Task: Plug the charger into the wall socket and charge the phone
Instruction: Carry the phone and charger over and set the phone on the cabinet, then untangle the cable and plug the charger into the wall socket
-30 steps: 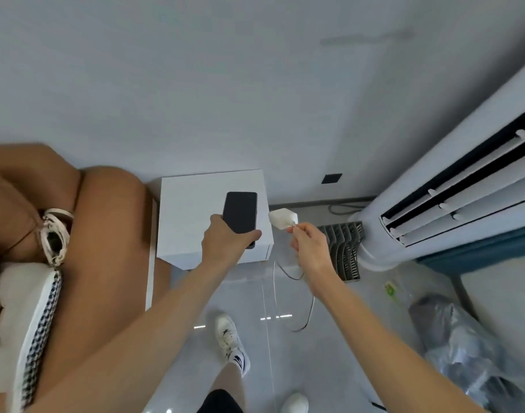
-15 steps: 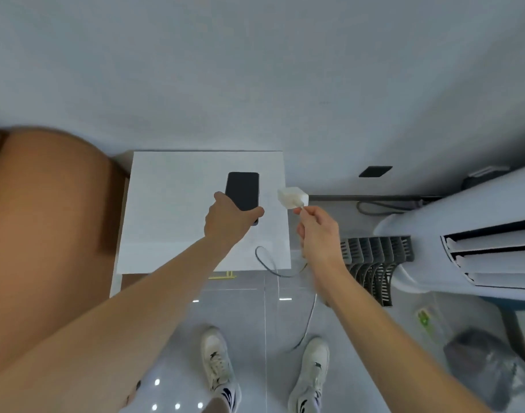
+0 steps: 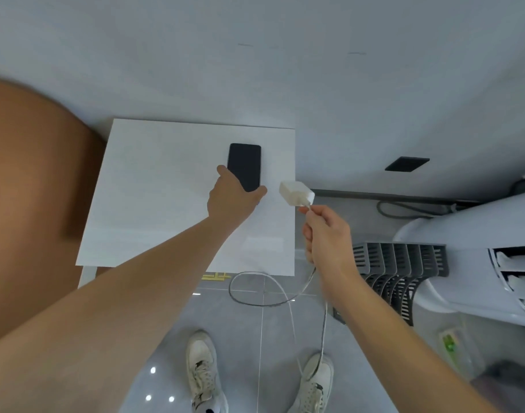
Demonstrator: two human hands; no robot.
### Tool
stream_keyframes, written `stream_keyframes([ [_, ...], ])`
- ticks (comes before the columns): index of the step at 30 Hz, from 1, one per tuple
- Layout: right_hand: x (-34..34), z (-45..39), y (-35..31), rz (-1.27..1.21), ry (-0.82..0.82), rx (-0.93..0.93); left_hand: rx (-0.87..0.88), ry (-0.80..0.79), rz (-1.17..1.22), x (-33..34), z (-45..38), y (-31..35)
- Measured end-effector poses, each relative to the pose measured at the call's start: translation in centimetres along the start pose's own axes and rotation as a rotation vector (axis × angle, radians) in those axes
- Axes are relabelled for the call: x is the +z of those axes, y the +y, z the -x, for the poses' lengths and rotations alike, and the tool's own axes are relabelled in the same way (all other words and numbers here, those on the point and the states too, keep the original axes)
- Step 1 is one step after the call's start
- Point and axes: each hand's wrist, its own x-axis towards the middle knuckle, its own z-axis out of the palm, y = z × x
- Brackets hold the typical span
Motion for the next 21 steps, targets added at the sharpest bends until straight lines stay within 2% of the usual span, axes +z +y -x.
stream_keyframes([
  [6, 0.8, -0.5, 0.7, -0.061, -0.023, 0.003, 0.118, 0.049, -0.398, -0.4, -1.0, 0.6],
  [11, 0.5, -0.7, 0.6, -0.097, -0.026, -0.001, 0.148, 0.017, -0.518, -0.8, -1.9, 1.2],
  [14, 0.0, -0.7, 0.5, -0.125, -0.026, 0.001, 0.132, 0.083, -0.566, -0.9, -0.6, 1.3],
  [17, -0.7, -0.5, 0.3, -0.161, -0.031, -0.002, 0.171, 0.081, -0.335, -0.8, 2.1, 1.5],
  [19, -1.2, -0.3, 0.2, -0.186, -0.037, -0.006, 0.150, -0.064, 0.004, -0.4, 4.5, 1.6],
  [21, -1.7, -0.1, 0.4, -0.182, -0.051, -0.004, 0.016, -0.243, 0.395, 0.0, 7.4, 2.3],
])
